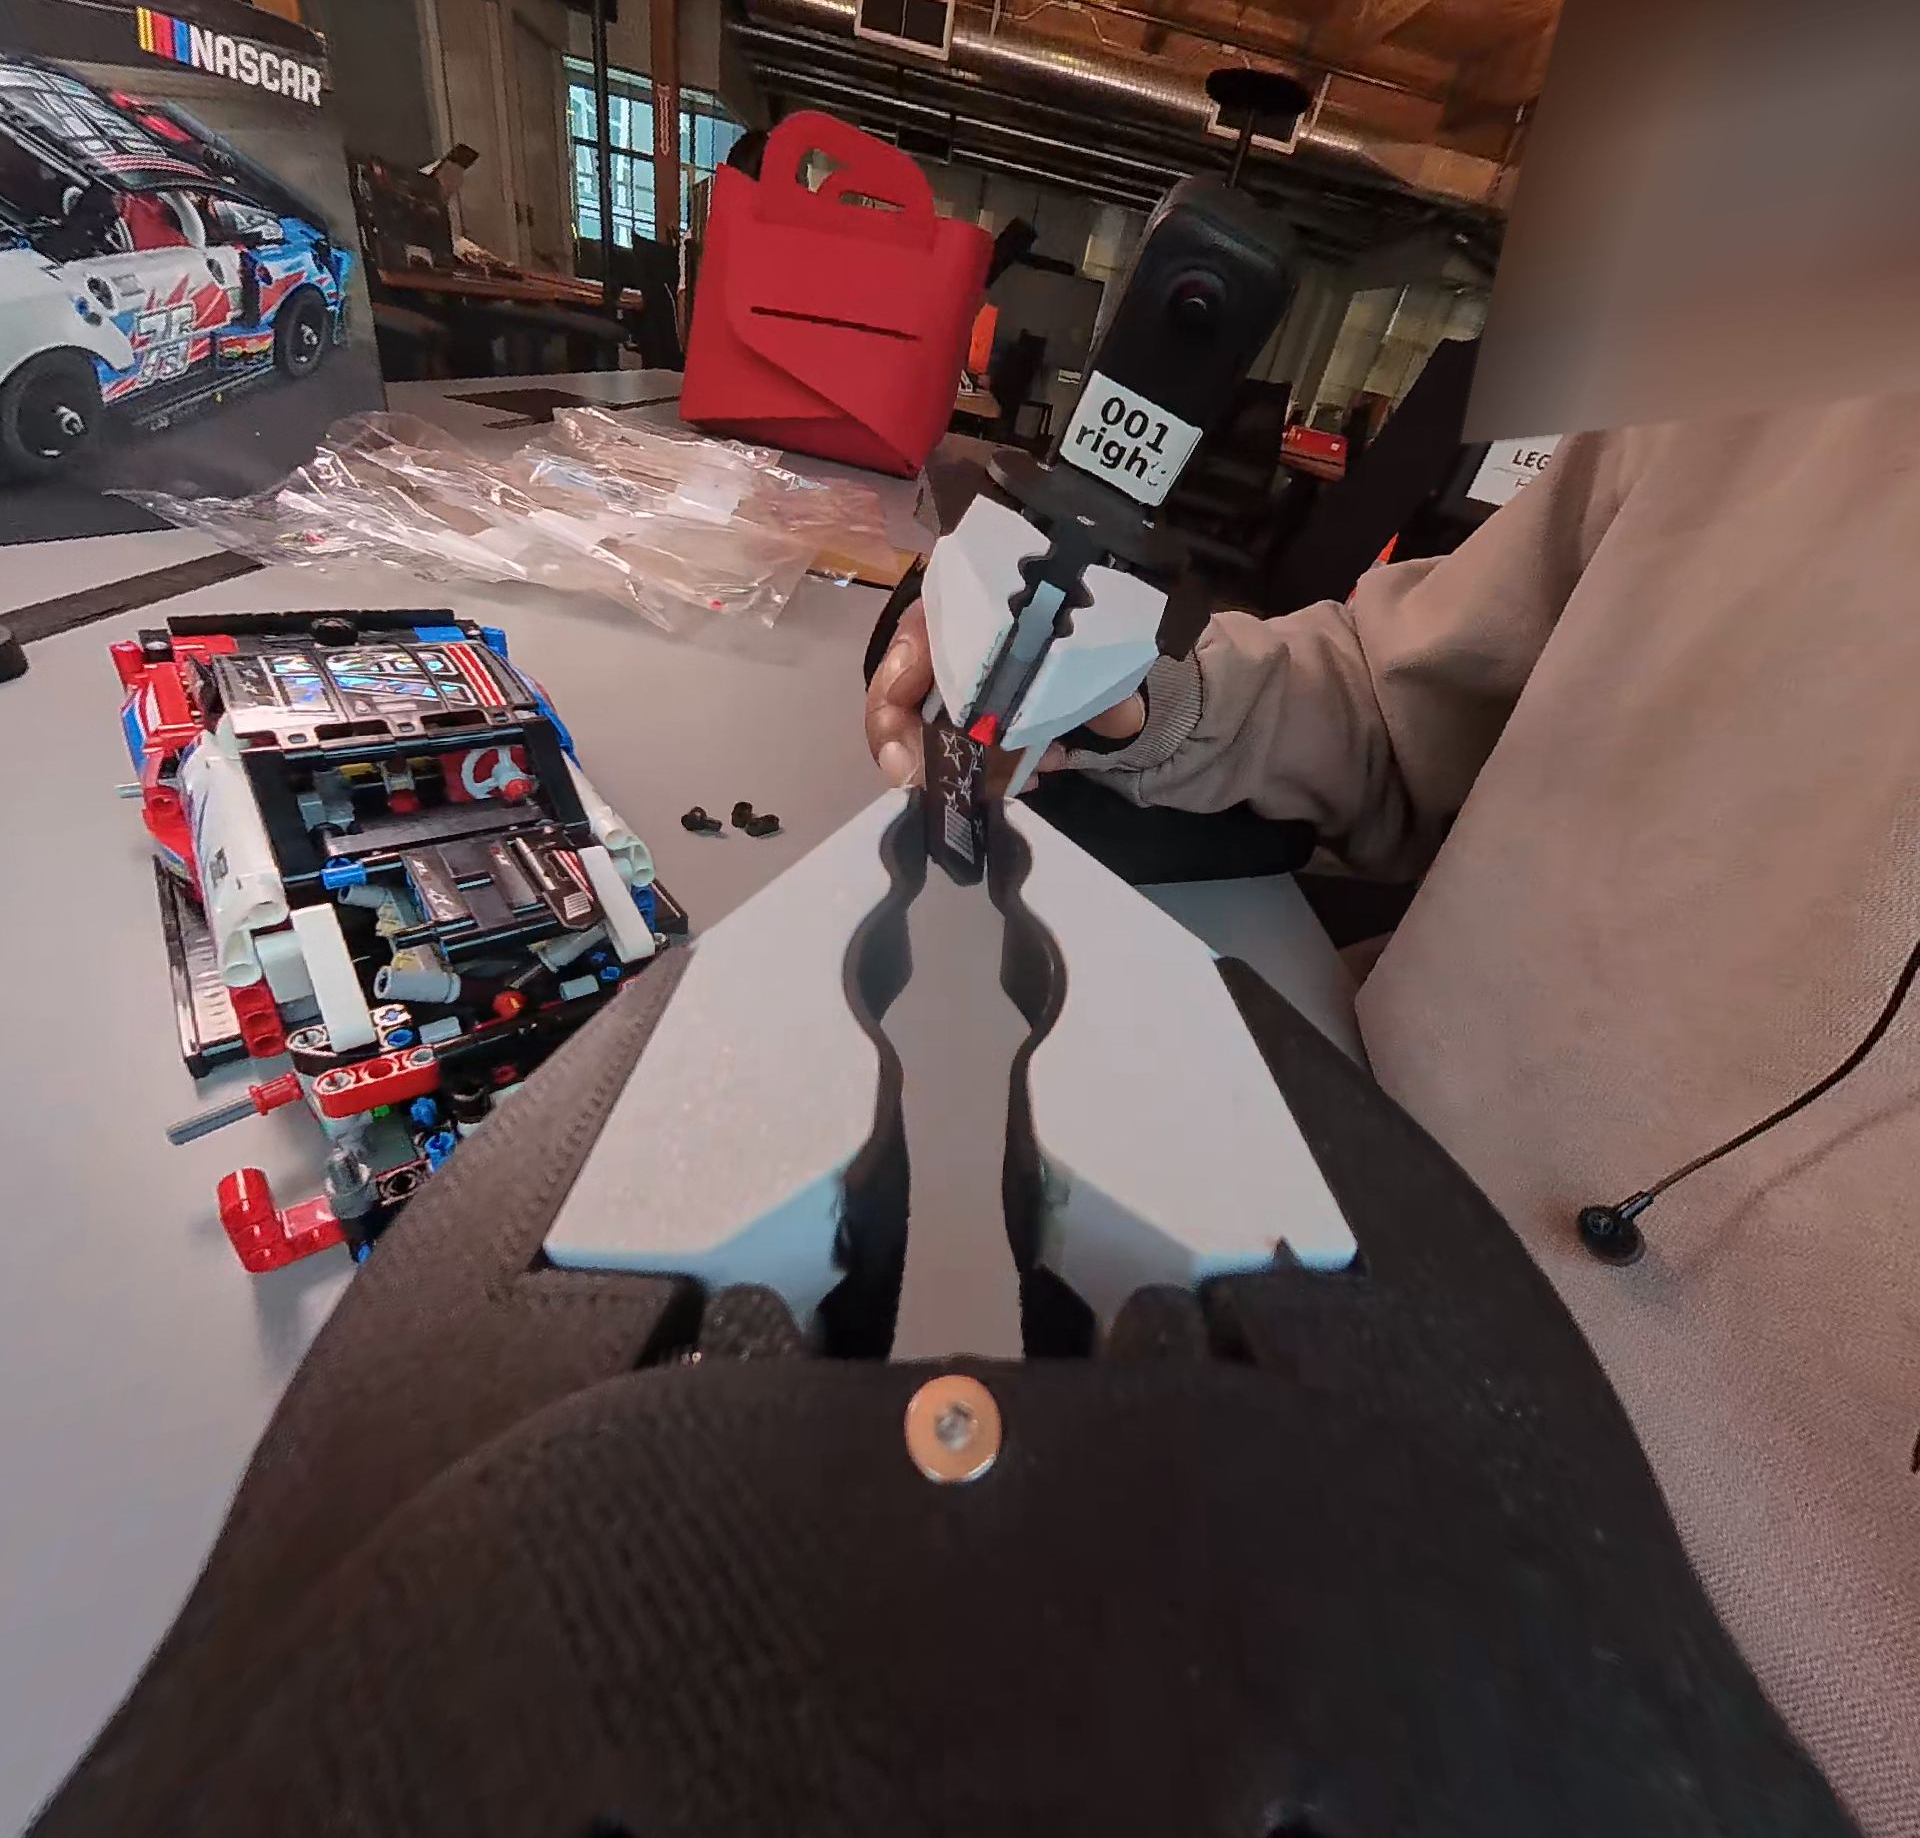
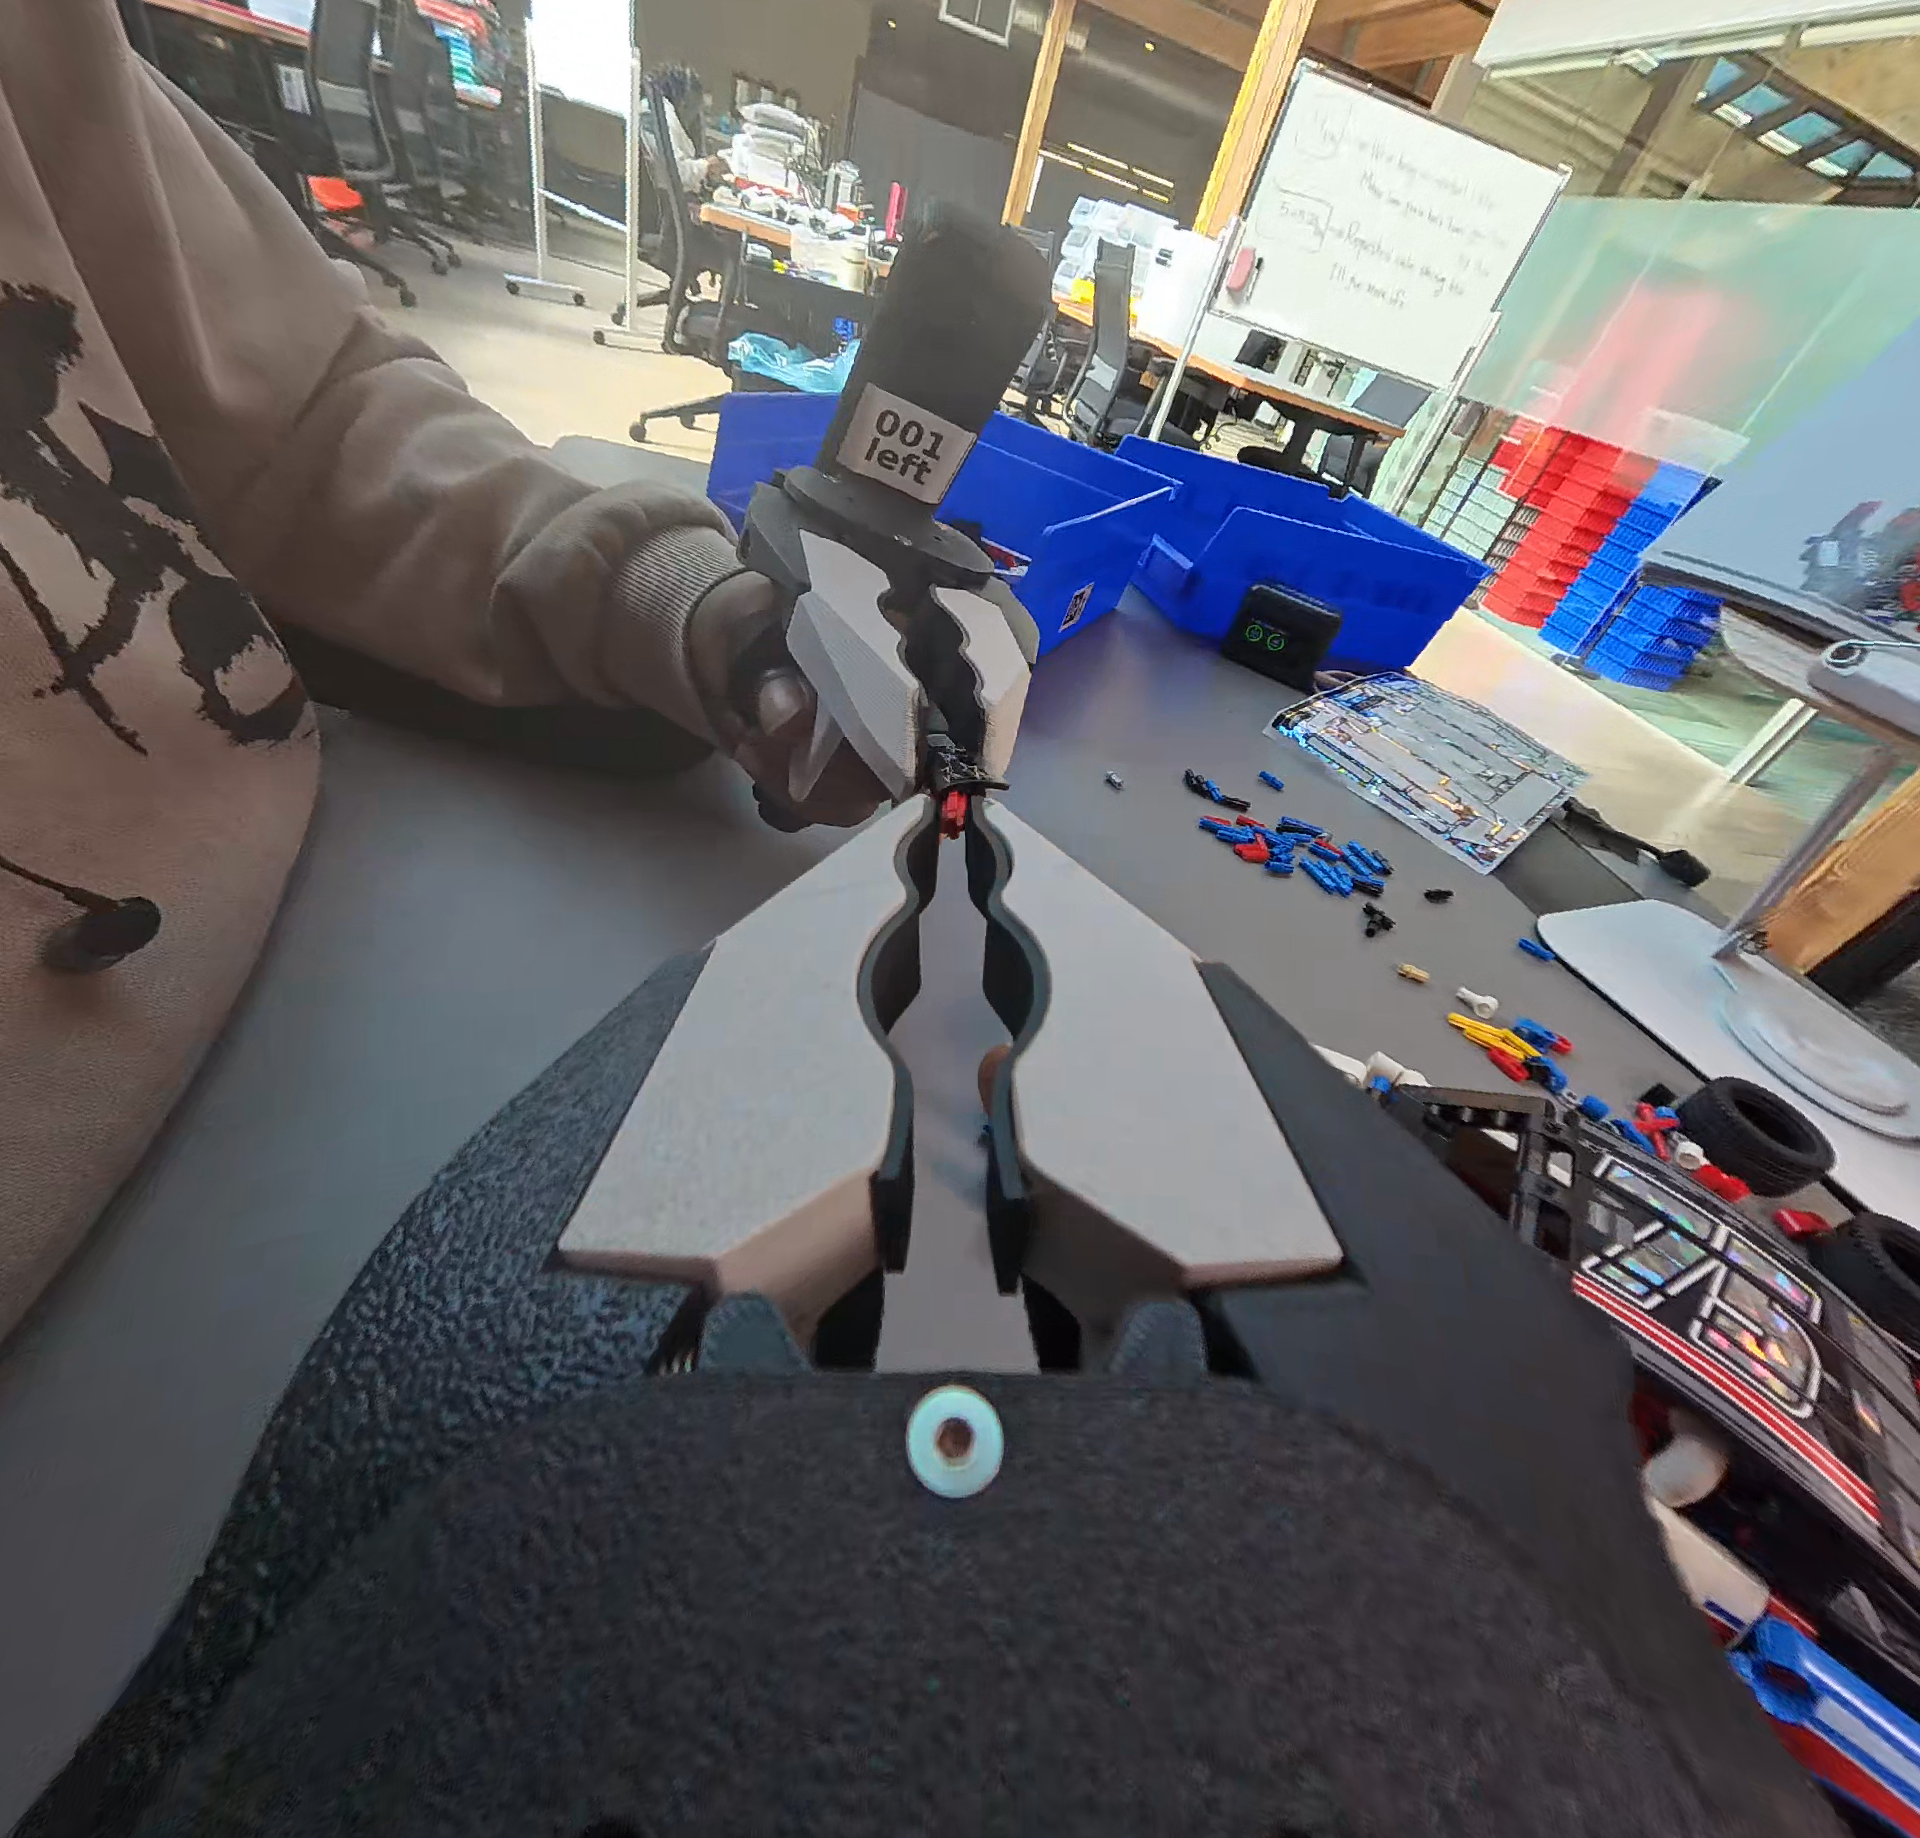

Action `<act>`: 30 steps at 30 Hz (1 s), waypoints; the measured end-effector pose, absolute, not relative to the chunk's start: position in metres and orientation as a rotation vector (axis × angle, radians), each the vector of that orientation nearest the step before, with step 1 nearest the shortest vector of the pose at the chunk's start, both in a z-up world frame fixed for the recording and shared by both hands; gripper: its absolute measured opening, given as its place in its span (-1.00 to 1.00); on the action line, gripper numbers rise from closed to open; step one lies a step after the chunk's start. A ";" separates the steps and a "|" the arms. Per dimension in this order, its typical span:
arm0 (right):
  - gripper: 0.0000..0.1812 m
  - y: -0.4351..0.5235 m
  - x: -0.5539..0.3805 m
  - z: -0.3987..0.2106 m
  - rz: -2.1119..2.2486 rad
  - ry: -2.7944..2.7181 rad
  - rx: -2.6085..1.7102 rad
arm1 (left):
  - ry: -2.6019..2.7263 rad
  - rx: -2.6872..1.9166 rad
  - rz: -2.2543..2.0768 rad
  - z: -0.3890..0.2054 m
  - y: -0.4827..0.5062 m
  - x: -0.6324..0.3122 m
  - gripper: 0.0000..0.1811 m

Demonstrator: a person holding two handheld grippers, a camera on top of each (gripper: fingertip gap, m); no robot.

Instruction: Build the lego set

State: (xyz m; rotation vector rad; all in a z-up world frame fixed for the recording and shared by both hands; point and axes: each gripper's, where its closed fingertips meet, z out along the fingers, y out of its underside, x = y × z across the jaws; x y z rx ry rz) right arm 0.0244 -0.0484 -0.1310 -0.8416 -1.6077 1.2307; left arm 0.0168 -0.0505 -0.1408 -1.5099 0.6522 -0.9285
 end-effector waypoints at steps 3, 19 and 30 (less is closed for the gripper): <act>-0.97 -0.051 0.027 -0.133 1.264 -1.633 -0.851 | 0.674 -1.507 -0.928 -0.142 -0.053 0.019 -0.90; -0.98 -0.066 0.038 -0.145 1.573 -1.718 -1.008 | 0.822 -1.519 -0.919 -0.149 -0.069 0.033 -0.91; -0.98 -0.063 0.032 -0.146 1.600 -1.657 -1.057 | 0.829 -1.538 -0.832 -0.154 -0.064 0.031 -0.91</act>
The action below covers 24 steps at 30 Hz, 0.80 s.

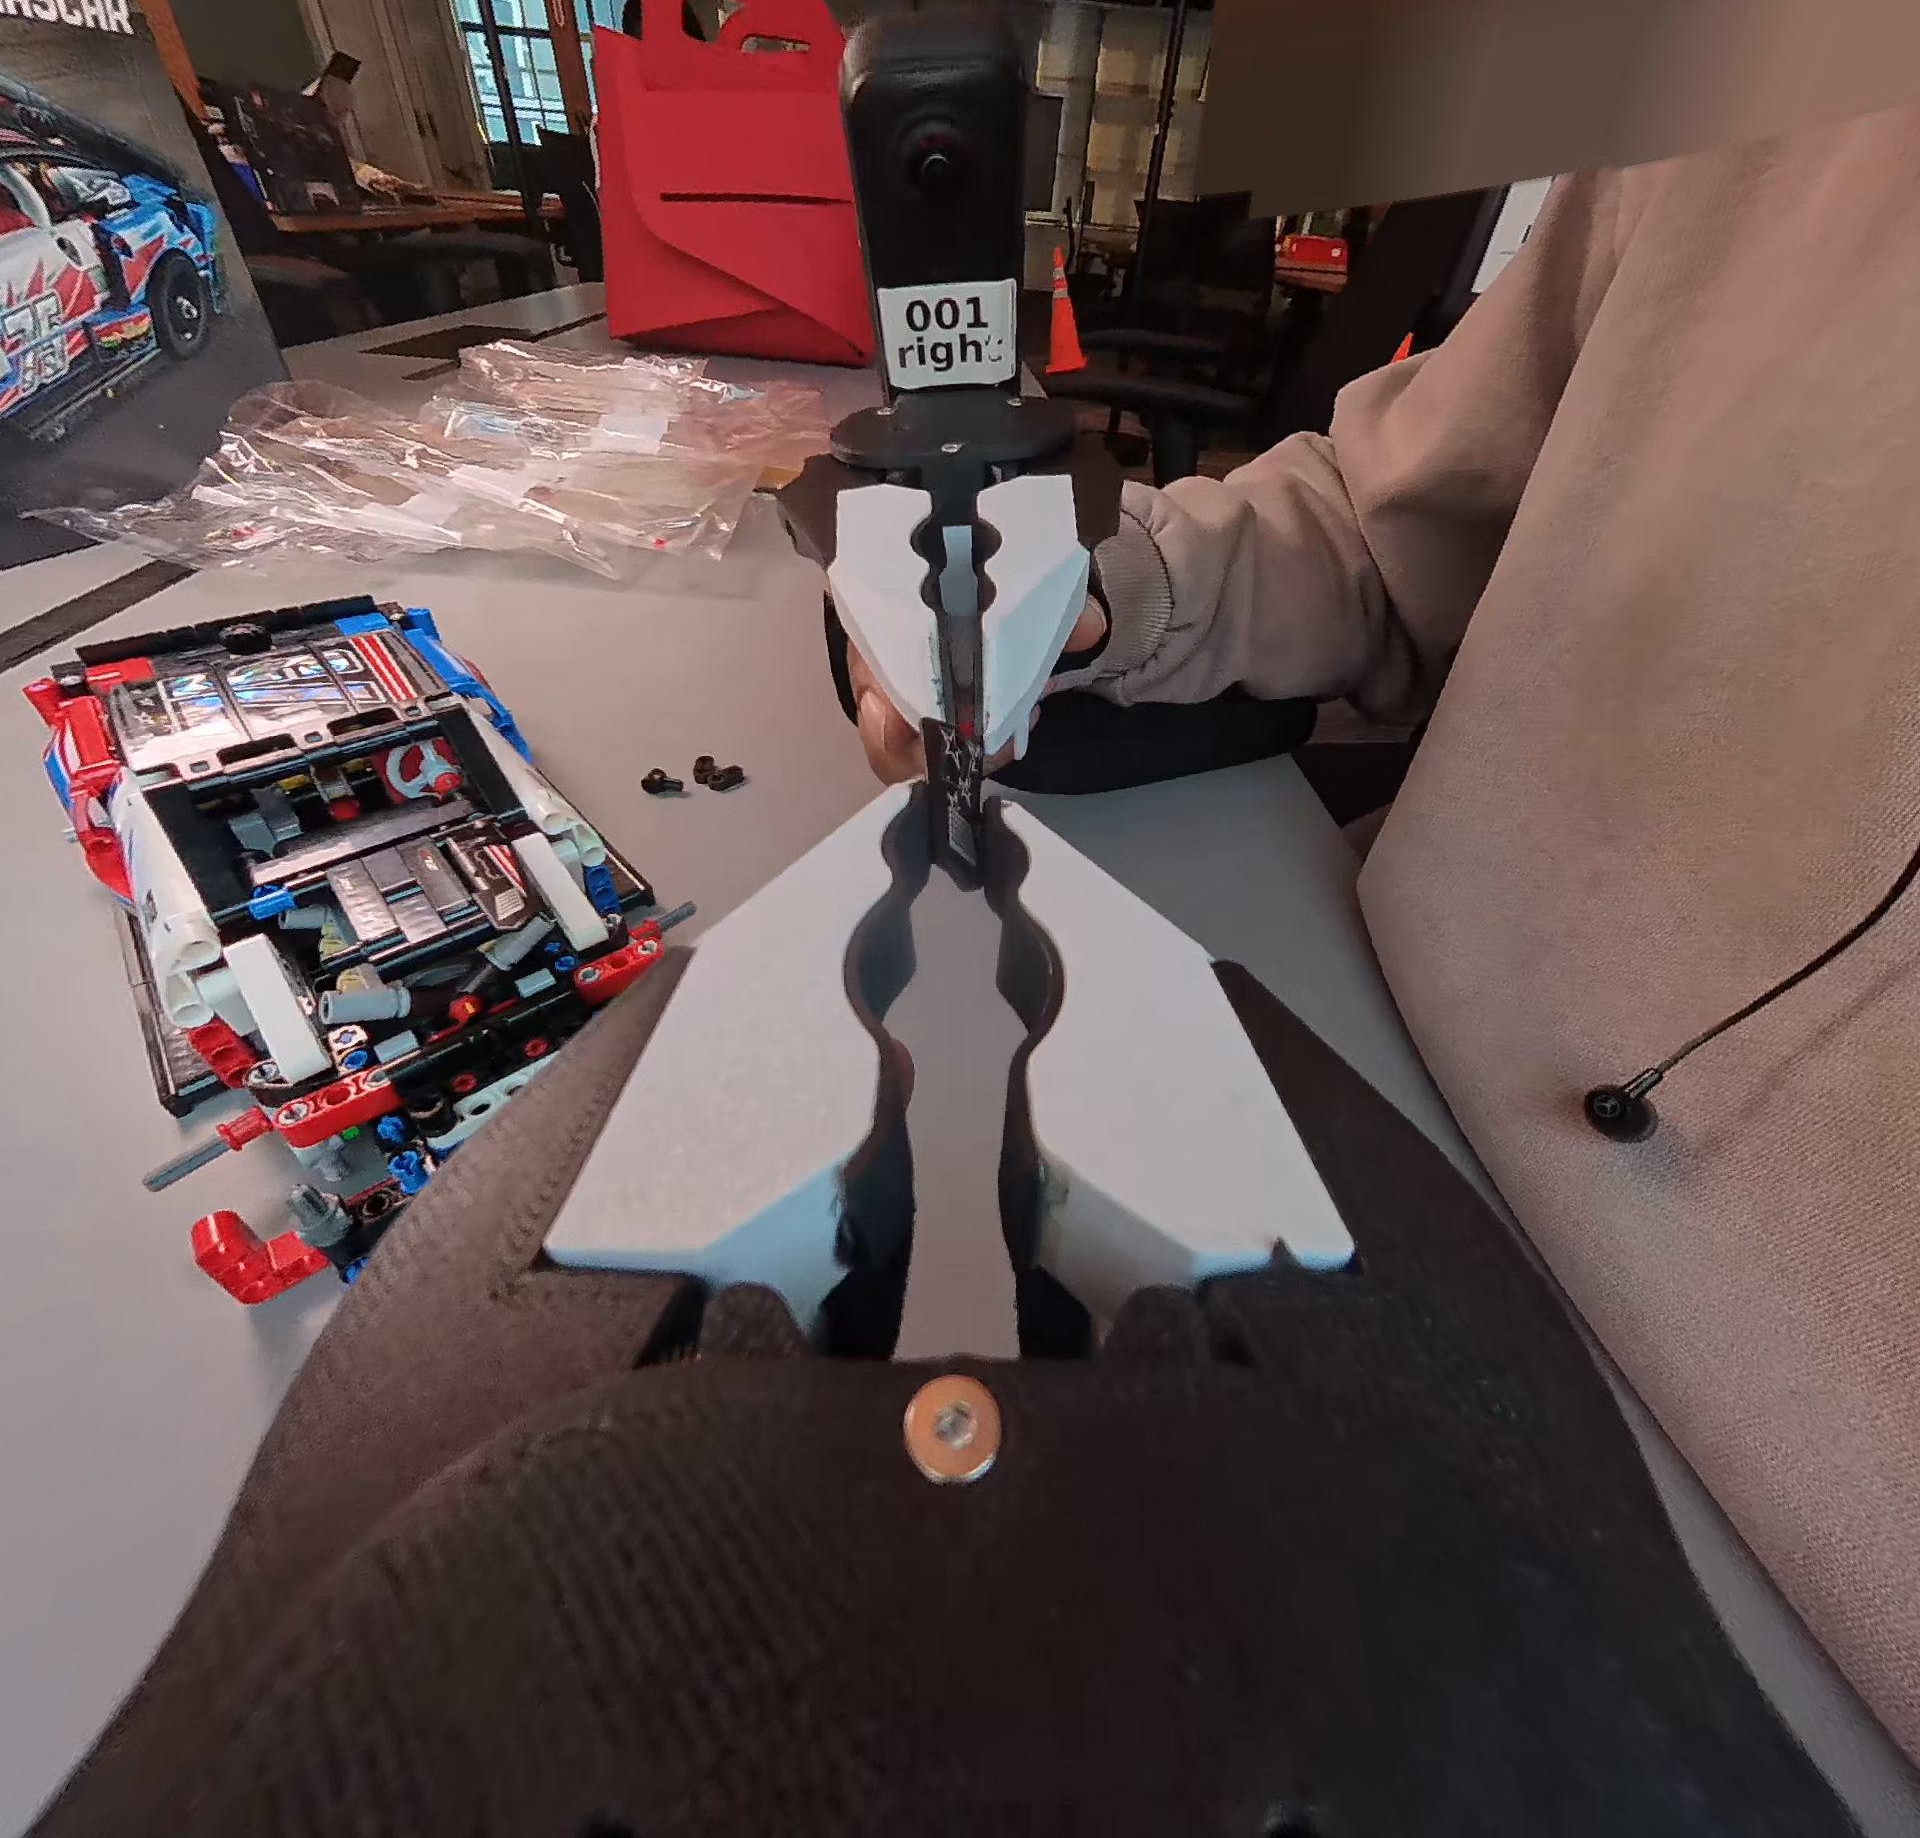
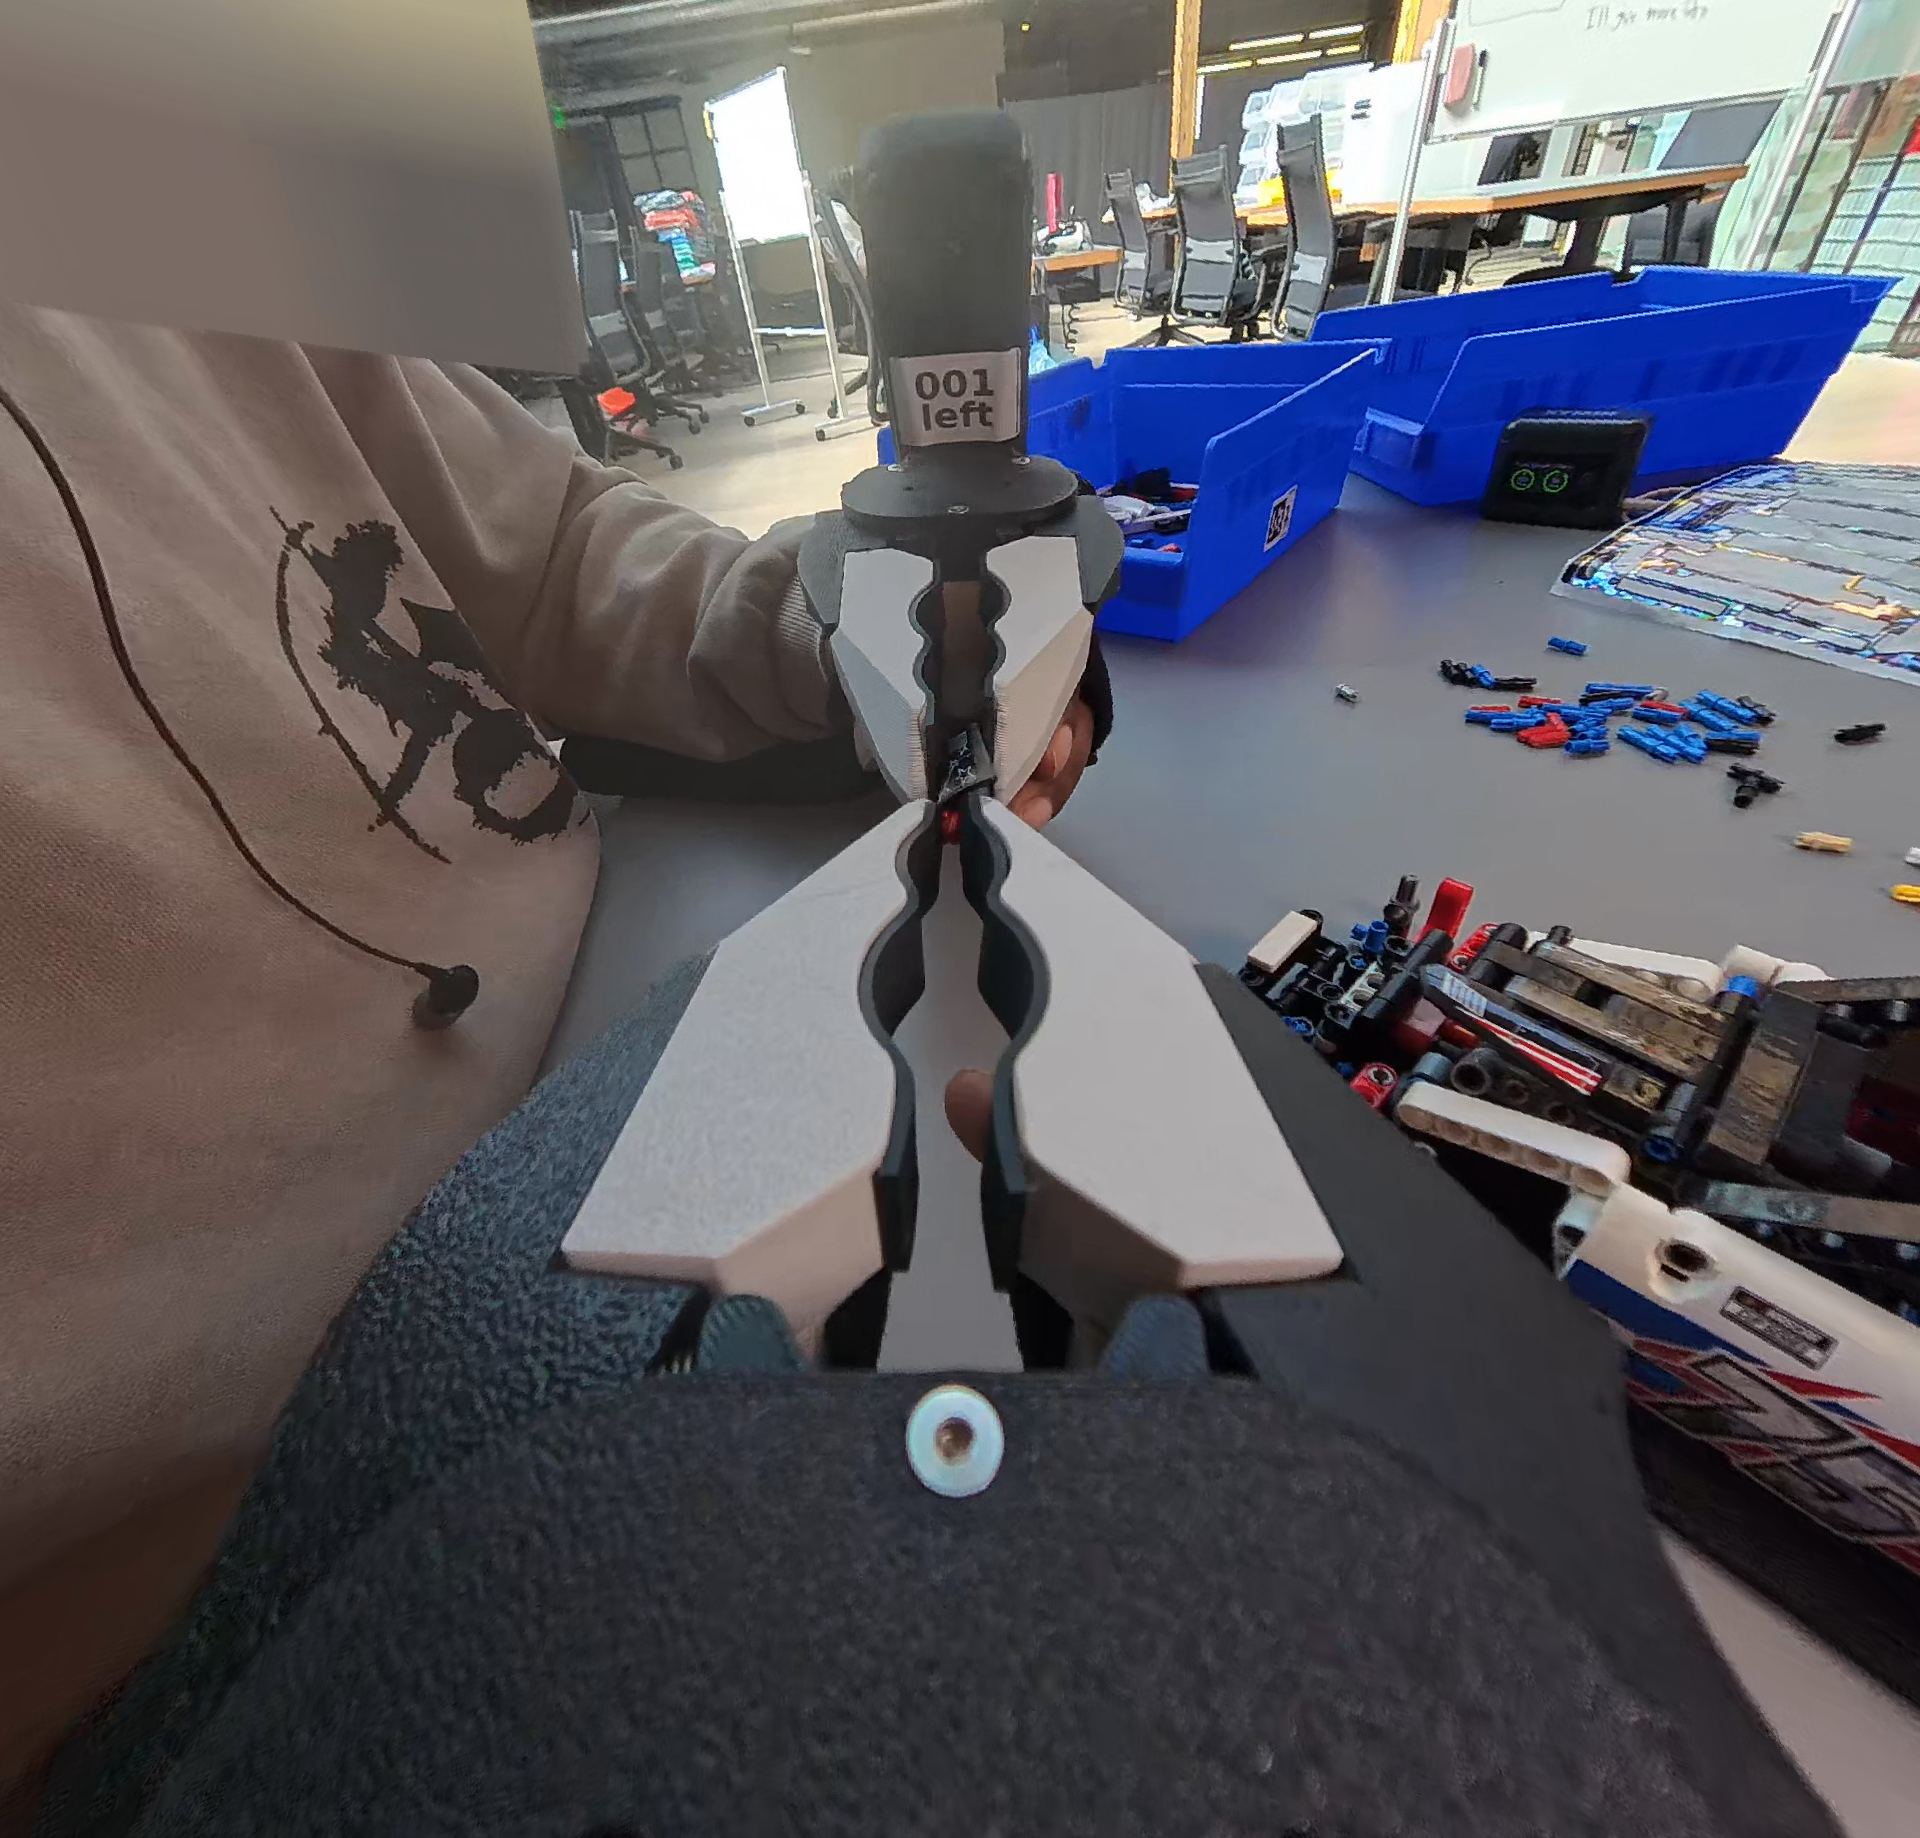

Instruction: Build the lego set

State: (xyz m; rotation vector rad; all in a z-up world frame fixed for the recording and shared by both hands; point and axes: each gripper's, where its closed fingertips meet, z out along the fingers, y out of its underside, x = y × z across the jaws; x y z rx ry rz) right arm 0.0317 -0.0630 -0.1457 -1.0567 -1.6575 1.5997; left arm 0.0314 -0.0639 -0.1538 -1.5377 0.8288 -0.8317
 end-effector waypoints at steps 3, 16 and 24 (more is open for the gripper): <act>-0.98 -0.057 0.027 -0.135 1.586 -1.576 -1.010 | 0.731 -1.525 -0.929 -0.145 -0.059 0.027 -0.91; -0.98 -0.064 0.032 -0.137 1.391 -1.697 -0.854 | 0.660 -1.550 -1.209 -0.143 -0.067 0.030 -0.91; -0.98 -0.065 0.033 -0.146 1.467 -1.700 -0.939 | 0.698 -1.584 -1.134 -0.151 -0.066 0.033 -0.91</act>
